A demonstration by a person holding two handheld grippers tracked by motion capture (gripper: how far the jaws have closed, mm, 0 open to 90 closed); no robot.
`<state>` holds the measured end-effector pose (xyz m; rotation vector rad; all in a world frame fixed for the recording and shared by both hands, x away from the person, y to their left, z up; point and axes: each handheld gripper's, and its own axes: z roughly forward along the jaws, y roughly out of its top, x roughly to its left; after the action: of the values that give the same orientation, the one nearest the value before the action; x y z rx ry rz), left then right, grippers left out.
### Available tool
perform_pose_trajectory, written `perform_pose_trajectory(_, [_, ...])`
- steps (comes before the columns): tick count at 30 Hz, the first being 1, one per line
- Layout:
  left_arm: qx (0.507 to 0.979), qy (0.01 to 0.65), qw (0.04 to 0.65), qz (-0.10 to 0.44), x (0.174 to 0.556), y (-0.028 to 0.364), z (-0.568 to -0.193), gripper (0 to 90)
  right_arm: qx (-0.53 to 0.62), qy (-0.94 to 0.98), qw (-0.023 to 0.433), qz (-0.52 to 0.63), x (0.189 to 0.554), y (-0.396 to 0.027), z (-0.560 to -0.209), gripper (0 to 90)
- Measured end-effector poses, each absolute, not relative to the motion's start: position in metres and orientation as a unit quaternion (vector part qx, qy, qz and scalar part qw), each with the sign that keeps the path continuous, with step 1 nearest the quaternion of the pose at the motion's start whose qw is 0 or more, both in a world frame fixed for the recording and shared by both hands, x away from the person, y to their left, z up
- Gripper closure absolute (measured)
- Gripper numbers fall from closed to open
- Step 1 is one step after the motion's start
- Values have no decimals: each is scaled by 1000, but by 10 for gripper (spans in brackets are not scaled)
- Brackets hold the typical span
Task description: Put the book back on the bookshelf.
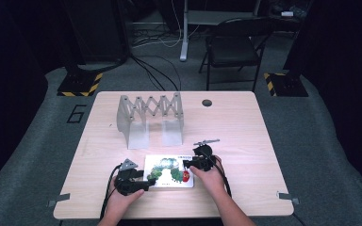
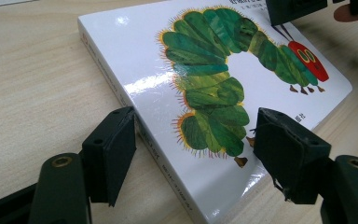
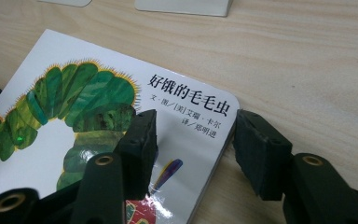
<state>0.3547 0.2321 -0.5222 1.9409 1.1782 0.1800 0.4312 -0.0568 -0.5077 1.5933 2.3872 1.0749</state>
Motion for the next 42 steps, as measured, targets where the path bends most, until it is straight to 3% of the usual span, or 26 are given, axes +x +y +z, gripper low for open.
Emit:
perform_pose_trajectory(12, [775,464,424,65,353,231,-523,231,531,761,26,371,434,-66,-506,594])
perform_pose_trajectory(25, [785,455,414,74,351,231,-522,255,535,756,8,378,435,-67,-505,557])
perform_pose_trajectory(33, [796,444,406,65,340,233,-520,277,530,766,30,364,439,-64,-509,502])
perform_pose_trajectory(42, [801,436,403,72,330,231,-521,255,536,755,14,377,443,-63,-511,518])
